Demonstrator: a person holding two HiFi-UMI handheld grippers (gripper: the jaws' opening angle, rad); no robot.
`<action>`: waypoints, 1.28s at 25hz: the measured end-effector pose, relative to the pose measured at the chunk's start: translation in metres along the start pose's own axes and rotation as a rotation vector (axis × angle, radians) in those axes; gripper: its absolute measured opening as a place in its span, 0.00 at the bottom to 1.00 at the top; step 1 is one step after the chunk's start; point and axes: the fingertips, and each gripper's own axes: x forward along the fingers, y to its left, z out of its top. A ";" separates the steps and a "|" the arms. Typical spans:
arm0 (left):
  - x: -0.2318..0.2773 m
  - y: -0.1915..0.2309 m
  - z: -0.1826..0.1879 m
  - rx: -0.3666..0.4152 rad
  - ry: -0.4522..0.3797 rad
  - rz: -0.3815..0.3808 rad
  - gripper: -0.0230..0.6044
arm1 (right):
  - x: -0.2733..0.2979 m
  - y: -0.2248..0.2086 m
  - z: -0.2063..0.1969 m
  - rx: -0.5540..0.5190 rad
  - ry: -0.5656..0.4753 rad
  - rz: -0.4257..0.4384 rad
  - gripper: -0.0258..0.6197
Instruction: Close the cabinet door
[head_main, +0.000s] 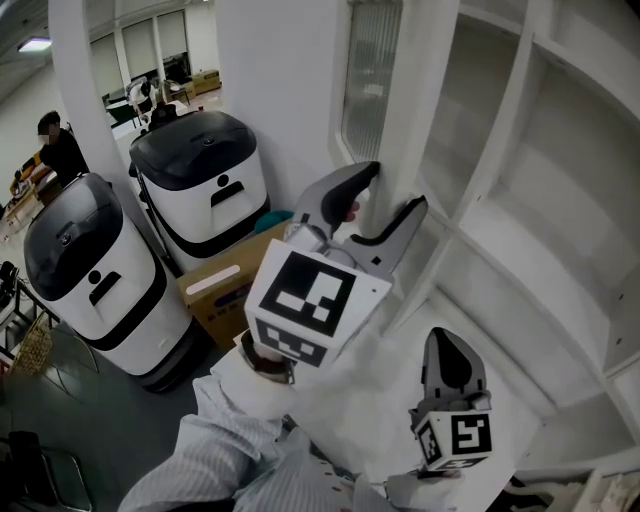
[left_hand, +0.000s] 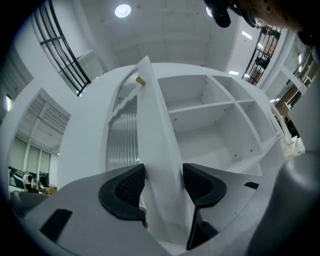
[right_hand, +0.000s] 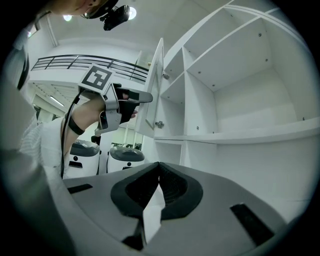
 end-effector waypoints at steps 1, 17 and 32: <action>0.002 -0.001 0.000 -0.002 -0.002 -0.005 0.43 | -0.001 -0.002 -0.002 0.004 0.001 -0.003 0.06; 0.042 -0.023 -0.006 -0.070 0.012 -0.109 0.42 | -0.011 -0.032 -0.021 0.045 0.011 -0.045 0.06; 0.068 -0.030 -0.012 -0.042 0.022 -0.116 0.42 | -0.014 -0.046 -0.030 0.072 0.016 -0.080 0.06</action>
